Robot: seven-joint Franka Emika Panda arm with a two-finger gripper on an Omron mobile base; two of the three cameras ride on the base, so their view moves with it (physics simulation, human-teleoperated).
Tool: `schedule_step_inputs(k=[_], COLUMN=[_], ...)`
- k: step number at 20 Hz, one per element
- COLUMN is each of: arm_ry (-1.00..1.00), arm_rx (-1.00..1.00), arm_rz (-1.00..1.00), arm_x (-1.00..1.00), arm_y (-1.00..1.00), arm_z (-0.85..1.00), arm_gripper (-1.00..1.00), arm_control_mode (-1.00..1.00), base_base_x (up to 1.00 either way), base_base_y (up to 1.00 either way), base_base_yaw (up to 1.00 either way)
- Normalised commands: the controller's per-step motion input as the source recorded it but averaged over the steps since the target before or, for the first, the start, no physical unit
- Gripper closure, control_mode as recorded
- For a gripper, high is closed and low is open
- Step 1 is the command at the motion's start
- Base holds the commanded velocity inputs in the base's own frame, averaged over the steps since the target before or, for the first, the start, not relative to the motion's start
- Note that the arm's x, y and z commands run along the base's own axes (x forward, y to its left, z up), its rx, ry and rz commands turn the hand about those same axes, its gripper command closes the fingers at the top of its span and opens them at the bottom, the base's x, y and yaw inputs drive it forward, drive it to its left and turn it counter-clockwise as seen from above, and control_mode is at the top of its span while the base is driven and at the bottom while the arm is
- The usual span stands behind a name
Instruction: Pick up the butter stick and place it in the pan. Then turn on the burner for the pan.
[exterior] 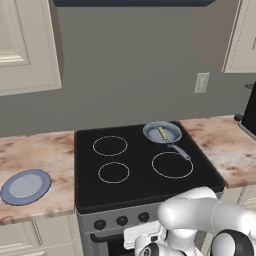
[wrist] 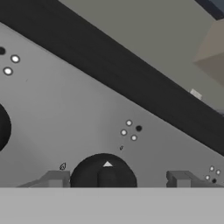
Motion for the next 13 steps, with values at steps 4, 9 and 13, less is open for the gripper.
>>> schedule_step_inputs(k=[4, 9, 13], arm_ry=[-0.05, -0.06, -0.07], arm_rx=[0.13, 0.08, 0.06], arm_rz=[-0.02, -0.01, 0.0], arm_x=[0.35, 0.42, 0.33], arm_y=[-0.14, -0.06, -0.02], arm_z=[-0.03, 0.0, 0.0], arm_gripper=[-1.0, -1.0, -1.0], arm_control_mode=[-1.0, -1.0, -1.0], base_base_x=[0.0, 0.0, 0.0], base_base_y=[0.0, 0.0, 0.0], base_base_yaw=[0.0, 0.0, 0.0])
